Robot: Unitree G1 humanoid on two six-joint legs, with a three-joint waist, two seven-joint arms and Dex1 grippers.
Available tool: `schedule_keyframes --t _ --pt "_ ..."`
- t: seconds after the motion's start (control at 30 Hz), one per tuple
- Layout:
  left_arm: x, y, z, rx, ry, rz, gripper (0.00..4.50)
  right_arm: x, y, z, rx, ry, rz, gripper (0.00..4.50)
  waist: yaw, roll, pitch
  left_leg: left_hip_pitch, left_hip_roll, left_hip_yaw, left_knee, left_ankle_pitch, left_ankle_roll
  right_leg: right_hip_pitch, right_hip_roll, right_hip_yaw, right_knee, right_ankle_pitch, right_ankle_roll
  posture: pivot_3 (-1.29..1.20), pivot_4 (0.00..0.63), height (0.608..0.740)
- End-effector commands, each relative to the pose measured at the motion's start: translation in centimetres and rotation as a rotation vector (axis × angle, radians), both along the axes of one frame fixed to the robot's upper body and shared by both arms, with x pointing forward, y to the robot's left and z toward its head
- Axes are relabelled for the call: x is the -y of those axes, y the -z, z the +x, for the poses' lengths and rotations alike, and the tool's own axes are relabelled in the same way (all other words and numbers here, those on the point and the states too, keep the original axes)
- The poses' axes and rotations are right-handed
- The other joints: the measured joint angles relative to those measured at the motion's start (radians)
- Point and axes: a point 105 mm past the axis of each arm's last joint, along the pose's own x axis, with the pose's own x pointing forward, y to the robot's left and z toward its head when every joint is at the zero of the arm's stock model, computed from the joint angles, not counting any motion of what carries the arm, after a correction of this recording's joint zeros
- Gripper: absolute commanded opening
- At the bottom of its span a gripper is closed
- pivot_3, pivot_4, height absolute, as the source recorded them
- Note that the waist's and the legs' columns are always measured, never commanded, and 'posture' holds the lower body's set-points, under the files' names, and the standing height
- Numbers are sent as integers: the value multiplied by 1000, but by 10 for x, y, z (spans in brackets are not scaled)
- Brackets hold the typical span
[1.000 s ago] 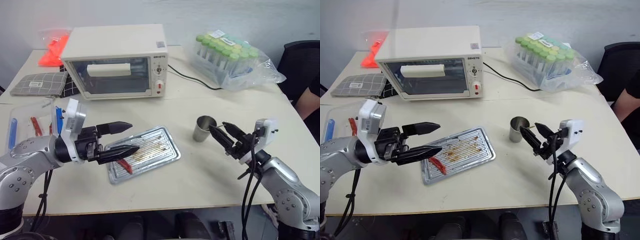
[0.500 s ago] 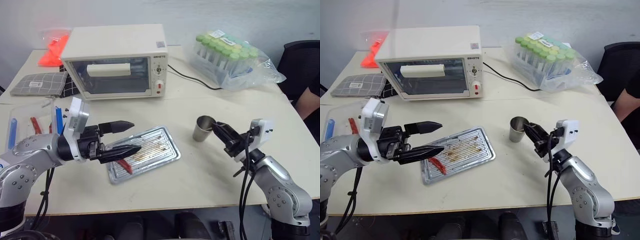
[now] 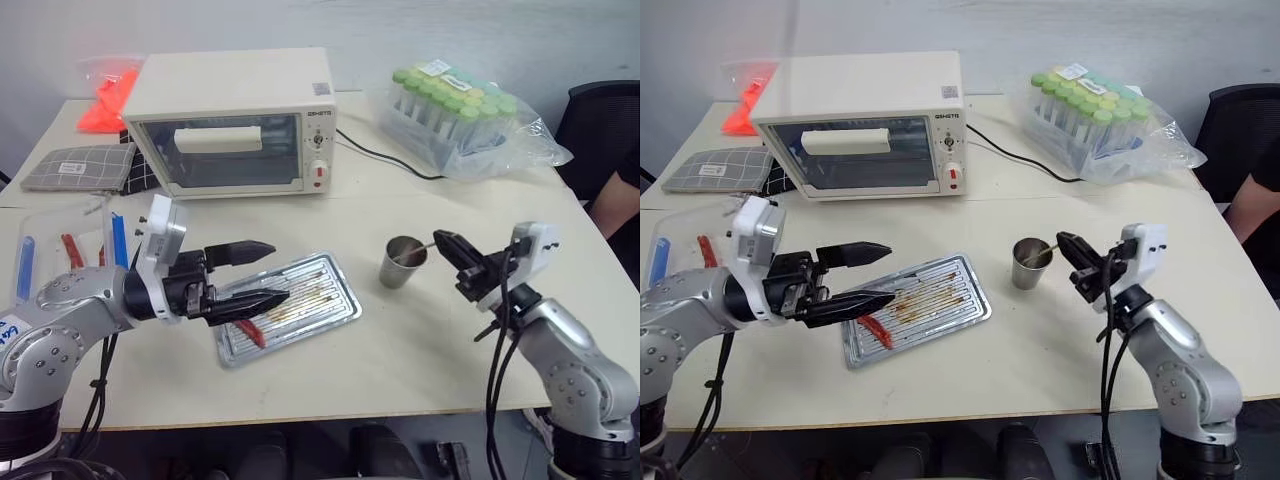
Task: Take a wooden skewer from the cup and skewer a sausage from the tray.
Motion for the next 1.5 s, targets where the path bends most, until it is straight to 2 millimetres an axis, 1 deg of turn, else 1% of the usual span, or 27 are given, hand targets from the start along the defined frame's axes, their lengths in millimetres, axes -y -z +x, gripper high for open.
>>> schedule_keyframes --t 0.03,0.1,0.17,0.23,0.37,0.43,0.5,0.63,0.77,0.97,1.1,1.13,1.17,1.33,1.47,1.5 --pt "0 -7 2 51 -3 -7 4500 -1 -33 -14 63 -74 -35 34 0 0 0 0 0 0 0 0 0 0 0 0 0 0 0 0 150 740" --pt "0 -7 2 56 -6 -10 4500 0 -41 -18 59 -108 -76 34 0 0 0 0 0 0 0 0 0 0 0 0 0 0 0 0 150 740" --pt "0 -9 4 77 -19 -20 4500 5 -61 -21 54 -172 -114 34 0 0 0 0 0 0 0 0 0 0 0 0 0 0 0 0 150 740" --pt "0 -13 7 96 -34 -36 4500 6 -81 -22 42 -238 -94 34 0 2 1 -1 0 1 1 0 1 0 0 0 0 0 0 0 150 740" --pt "1 -20 11 136 -52 -62 4500 -5 -107 -19 13 -349 38 34 -1 1 1 0 1 0 1 0 1 1 1 -1 -1 1 0 0 150 740" --pt "3 -27 15 164 -63 -86 4500 -16 -118 -17 -16 -433 149 34 0 0 1 -1 1 0 1 0 1 1 1 0 -1 1 0 0 150 740" --pt "7 -32 19 191 -75 -113 4500 -29 -123 -17 -52 -510 223 34 0 0 1 -2 1 0 3 0 1 1 1 0 -1 1 1 0 150 740" --pt "18 -39 27 225 -76 -153 4500 -48 -128 -12 -111 -580 341 34 0 0 1 -2 1 0 3 0 1 1 1 -1 -1 1 1 0 150 740" --pt "34 -46 37 263 -68 -199 4500 -68 -127 -11 -159 -649 420 34 1 0 1 -5 1 -1 8 0 2 1 0 -2 -1 1 2 0 150 740" --pt "50 -56 50 294 -68 -254 4500 -84 -129 -12 -160 -693 463 34 0 0 1 -7 1 -1 11 0 2 0 1 -3 0 2 2 0 150 740" --pt "58 -61 54 299 -62 -300 4500 -93 -130 -13 -159 -710 488 34 0 0 1 -7 1 -2 11 0 2 0 1 -3 0 2 2 0 150 740" --pt "59 -62 54 295 -55 -315 4099 -93 -130 -13 -158 -708 495 0 -1 0 1 -7 1 -2 11 0 2 0 1 -3 0 2 2 0 150 740" --pt "60 -62 53 295 -50 -323 3963 -94 -131 -13 -157 -706 502 0 -1 0 1 -7 1 -2 11 0 2 0 1 -3 0 2 2 0 150 740" --pt "58 -63 54 290 -66 -343 2702 -94 -131 -13 -157 -704 505 0 0 0 1 -7 1 -2 11 0 2 0 0 -3 -1 2 2 0 150 740" --pt "58 -65 53 289 -70 -350 1831 -93 -130 -12 -160 -696 512 0 0 0 1 -7 1 -2 11 0 2 0 0 -3 -1 2 2 0 150 740" --pt "58 -65 53 288 -72 -351 1540 -93 -130 -12 -160 -695 513 0 0 0 1 -7 1 -2 11 0 2 0 0 -3 -1 2 2 0 150 740"
